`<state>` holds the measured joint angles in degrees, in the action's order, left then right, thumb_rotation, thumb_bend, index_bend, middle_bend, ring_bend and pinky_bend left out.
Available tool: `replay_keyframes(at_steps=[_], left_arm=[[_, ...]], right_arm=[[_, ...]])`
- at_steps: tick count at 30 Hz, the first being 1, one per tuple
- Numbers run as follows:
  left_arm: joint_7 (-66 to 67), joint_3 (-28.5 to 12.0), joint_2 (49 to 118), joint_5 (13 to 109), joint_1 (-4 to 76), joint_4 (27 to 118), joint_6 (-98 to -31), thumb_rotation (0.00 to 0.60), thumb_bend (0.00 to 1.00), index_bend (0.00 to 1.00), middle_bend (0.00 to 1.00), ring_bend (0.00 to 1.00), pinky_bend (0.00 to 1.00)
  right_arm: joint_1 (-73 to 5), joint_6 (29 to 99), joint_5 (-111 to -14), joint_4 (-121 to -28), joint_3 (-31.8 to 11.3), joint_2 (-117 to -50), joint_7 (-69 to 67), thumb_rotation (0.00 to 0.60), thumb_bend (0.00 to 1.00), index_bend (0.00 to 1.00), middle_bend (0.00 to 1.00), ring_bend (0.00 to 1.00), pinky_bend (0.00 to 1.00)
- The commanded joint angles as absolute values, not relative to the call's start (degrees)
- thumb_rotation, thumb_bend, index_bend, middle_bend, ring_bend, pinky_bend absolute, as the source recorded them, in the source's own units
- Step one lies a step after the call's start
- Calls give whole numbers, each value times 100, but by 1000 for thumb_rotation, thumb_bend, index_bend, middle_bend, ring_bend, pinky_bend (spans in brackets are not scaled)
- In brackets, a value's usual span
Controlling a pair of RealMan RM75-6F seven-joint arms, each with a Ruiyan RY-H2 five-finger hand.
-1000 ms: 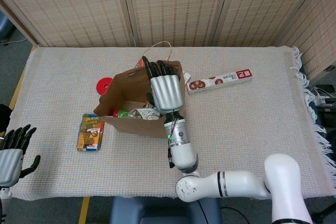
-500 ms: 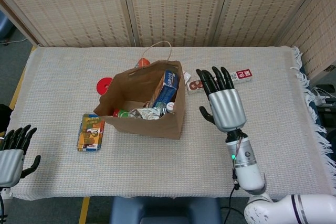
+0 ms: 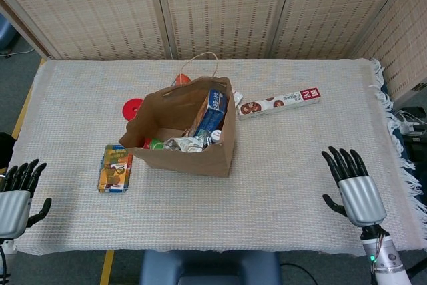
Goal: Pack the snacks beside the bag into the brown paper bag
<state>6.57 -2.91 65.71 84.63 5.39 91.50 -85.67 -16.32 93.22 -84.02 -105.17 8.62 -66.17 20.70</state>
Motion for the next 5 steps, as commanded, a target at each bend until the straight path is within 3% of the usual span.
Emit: replay_keyframes(at_steps=[1, 5], left_arm=[[660, -290, 6573, 8472, 540, 9144, -8569, 600, 393, 63, 0, 0, 0], [642, -287, 6571, 8478, 540, 9140, -8564, 600, 394, 59, 0, 0, 0]], right_arm=[[-987, 10066, -9125, -8941, 889, -7218, 1842, 600, 115, 0, 0, 0, 0], [-893, 9993, -9092, -8796, 719, -7330, 1690, 600, 115, 0, 0, 0, 0]])
